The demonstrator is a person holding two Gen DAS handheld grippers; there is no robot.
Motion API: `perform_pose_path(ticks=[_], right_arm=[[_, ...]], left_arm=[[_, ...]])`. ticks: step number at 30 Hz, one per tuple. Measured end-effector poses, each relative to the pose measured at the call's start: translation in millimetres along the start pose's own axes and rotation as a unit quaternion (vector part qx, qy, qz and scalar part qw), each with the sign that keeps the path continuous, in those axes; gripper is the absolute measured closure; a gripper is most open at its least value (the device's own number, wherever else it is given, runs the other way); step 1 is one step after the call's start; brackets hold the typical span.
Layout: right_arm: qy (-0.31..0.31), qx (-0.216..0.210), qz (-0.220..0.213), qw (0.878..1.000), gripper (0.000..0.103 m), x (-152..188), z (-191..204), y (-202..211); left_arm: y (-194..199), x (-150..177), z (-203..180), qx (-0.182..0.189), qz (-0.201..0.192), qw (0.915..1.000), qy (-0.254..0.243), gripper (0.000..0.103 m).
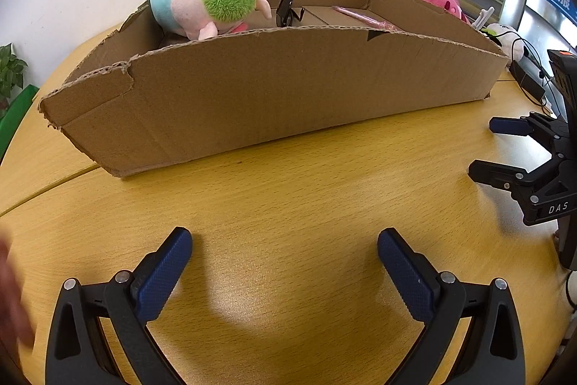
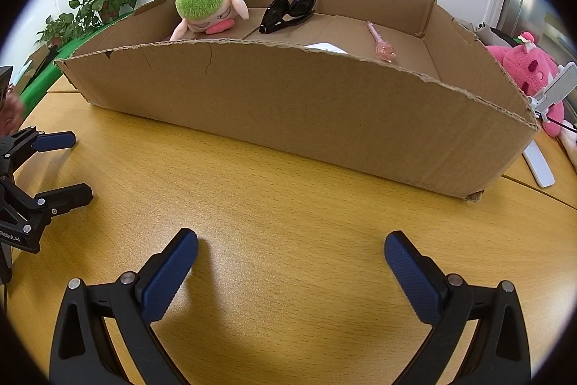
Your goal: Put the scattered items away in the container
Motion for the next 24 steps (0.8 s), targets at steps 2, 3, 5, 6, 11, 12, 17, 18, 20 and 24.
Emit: perform_pose_path(ticks=[2,3,5,6,11,12,17,18,20,24], right_arm=[[0.0,0.0,0.0,1.0,0.0,0.0,0.0,0.1],[0.0,0.0,0.0,1.0,0.0,0.1,0.1,0.0],[0.002,-0.002,0.0,1.0,0.0,0.1,0.4,0.0],[0.002,-0.002,0.0,1.0,0.0,0.1,0.4,0.0],[0.002,-0.002,0.0,1.0,0.0,0.4,0.5,0.1],[0.002,-0.002,0.0,1.0,0.0,0.8,0.4,0.2],[0.002,-0.002,0.0,1.0,0.0,0.6,0.7,0.0],[0.002,-0.002,0.0,1.0,0.0,0.7,0.7,0.1],[0.003,-0.002,0.0,1.0,0.0,0.7,0.7,0.1],[0.003,-0.002,0.0,1.0,0.0,0.9,0.8,0.1]], left_arm=[[-0.1,0.1,-0.2,0.0,0.0,1.0,0.0,0.0],[-0.9,-1.6,0.1,0.0,0.0,1.0,0.001,0.0],[2.1,1.7,2.7,0.0,0.0,1.0,0.003,0.0],[2.2,1.9,2.8,-0.001,0.0,1.0,0.004,0.0],[3.0,3.4,4.5,-0.002,0.0,1.0,0.006,0.0],[3.0,3.4,4.6,-0.002,0.0,1.0,0.005,0.0],[3.0,3.3,4.8,-0.002,0.0,1.0,0.006,0.0],[3.0,3.4,4.7,-0.002,0.0,1.0,0.005,0.0],[3.0,3.2,4.8,-0.002,0.0,1.0,0.005,0.0],[3.0,3.3,4.8,-0.002,0.0,1.0,0.006,0.0]])
Point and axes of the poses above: each gripper's, at about its wrist camera, not at the fingertips, and y roughly against the way its jaws point, z to its left, x to its underside, the point moved 9 cm from there along -y, roughly the way its jaws point
